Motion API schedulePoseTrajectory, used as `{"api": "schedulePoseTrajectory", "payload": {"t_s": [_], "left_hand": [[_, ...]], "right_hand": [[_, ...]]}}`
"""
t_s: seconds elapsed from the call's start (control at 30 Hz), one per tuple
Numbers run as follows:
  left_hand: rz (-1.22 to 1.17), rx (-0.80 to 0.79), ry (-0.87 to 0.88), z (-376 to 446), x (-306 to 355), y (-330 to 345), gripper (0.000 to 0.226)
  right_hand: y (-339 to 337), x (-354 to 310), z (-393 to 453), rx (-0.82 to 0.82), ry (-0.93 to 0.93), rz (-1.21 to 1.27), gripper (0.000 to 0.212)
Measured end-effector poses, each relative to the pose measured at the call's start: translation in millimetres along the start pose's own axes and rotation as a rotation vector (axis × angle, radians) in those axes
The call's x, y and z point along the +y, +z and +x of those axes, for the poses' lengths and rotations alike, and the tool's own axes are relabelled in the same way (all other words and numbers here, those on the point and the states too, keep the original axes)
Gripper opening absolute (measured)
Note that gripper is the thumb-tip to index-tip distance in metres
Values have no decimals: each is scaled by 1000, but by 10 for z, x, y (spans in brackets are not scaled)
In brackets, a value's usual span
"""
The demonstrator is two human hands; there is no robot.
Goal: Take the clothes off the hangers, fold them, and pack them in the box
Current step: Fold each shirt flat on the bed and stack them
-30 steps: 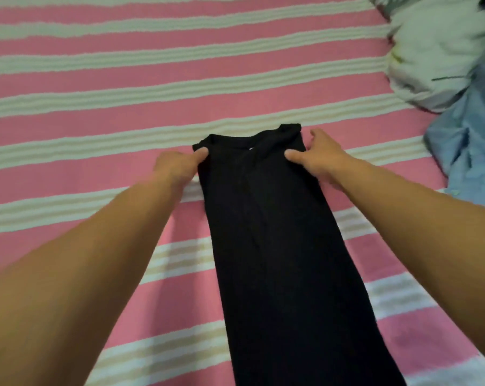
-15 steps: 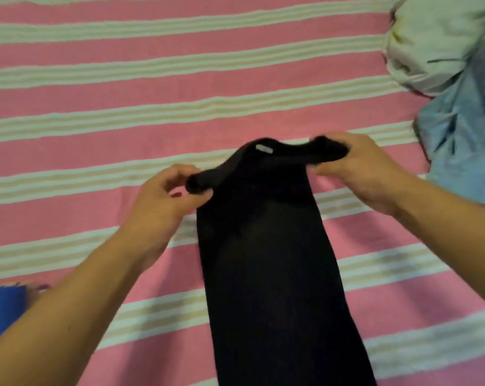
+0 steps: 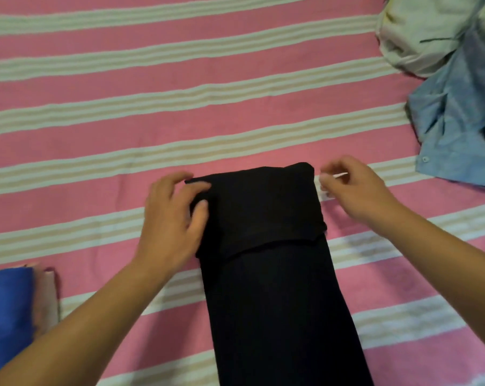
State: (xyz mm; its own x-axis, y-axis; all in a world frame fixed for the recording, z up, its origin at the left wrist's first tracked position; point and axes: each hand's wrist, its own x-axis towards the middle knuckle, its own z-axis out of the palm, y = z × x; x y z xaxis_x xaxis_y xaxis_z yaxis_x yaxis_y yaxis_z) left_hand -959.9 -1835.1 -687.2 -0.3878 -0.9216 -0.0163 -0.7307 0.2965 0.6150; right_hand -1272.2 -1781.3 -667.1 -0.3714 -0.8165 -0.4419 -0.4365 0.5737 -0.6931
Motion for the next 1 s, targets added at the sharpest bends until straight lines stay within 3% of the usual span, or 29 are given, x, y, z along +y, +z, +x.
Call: {"api": "schedulePoseTrajectory", "payload": {"t_s": [0.1, 0.17, 0.27, 0.33, 0.4, 0.5, 0.53, 0.6, 0.7, 0.83, 0.9, 1.0], "left_hand": [[231, -71, 137, 263, 310, 291, 45], [387, -133, 187, 219, 351, 507, 53], [513, -219, 209, 24, 185, 767, 59], [533, -246, 202, -29, 63, 866, 60], [548, -250, 190, -10, 25, 918, 60], [562, -268, 190, -14, 32, 915, 61], [565, -266, 196, -17, 30, 904, 61], [571, -257, 213, -28, 8, 891, 63], [609, -250, 235, -32, -57, 935, 64], [641, -283, 187, 51, -50, 1000, 65], [702, -336, 120, 58, 97, 927, 65], [636, -293, 39, -403, 404, 877, 65]], "right_hand": [[215, -232, 235, -100, 164, -45, 37], [305, -303, 374, -151, 248, 120, 33], [359, -276, 525, -94, 324, 468, 20], [460, -206, 587, 13, 314, 453, 17], [571, -141, 590, 207, 190, 219, 19], [677, -145, 357, 490, -266, -250, 37], [720, -147, 262, 457, -422, -357, 44], [803, -29, 177, 221, -601, -614, 55], [894, 324, 227, -39, -512, -895, 66], [883, 296, 390, -125, -440, -994, 70], [809, 170, 260, -92, -432, -1033, 71], [669, 199, -336, -1, -395, -805, 72]]}}
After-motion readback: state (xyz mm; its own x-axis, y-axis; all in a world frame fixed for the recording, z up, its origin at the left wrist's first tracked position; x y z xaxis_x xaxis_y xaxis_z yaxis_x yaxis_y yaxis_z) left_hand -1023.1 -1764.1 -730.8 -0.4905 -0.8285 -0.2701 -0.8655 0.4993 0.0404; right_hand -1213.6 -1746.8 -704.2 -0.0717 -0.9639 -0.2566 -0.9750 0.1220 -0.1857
